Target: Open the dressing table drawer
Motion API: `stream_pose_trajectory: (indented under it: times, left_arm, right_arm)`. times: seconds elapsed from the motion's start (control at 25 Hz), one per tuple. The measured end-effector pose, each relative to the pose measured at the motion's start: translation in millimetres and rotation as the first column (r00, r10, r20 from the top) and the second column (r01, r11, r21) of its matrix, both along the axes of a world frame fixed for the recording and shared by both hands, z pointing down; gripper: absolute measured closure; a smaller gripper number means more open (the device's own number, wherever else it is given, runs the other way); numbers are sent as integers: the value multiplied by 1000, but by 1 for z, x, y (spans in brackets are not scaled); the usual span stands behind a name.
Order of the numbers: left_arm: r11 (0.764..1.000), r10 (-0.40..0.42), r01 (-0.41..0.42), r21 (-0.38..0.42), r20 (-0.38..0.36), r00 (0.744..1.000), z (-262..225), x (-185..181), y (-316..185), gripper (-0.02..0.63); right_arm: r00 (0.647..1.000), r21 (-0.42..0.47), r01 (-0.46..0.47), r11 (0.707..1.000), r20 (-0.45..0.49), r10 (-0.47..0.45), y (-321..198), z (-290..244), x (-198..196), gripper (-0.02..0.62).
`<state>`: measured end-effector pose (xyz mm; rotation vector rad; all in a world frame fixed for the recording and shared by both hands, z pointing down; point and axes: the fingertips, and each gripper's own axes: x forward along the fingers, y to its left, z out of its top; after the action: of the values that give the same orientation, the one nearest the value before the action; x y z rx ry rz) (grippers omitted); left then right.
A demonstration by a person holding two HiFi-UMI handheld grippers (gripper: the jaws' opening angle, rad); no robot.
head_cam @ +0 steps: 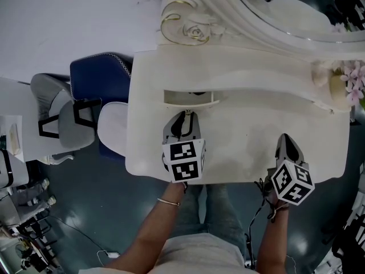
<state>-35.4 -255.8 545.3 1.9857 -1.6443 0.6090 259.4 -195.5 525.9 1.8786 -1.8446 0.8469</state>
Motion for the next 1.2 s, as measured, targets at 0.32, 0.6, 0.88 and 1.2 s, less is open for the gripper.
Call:
stream_pose_trajectory:
  times: [0.32, 0.6, 0.88, 1.2]
  left_arm:
    - [1000, 9, -9, 7, 1, 1000, 1, 2, 21, 500]
    - [1000, 9, -9, 6, 6, 1000, 1, -1, 30, 499]
    - [1000, -1, 1, 2, 8, 1000, 3, -1, 30, 497]
    - [1000, -8, 8, -14, -11, 1000, 5, -1, 28, 497]
  right_arm:
    - [1000, 5, 6, 1000, 1, -6, 3, 0, -3, 588]
    - [1000, 2, 20, 1000, 1, -20, 10, -1, -9, 588]
    - [1000, 5, 21, 1000, 0, -21, 12, -2, -10, 588]
    - [1000, 9, 21, 1000, 3, -21, 8, -4, -11, 588]
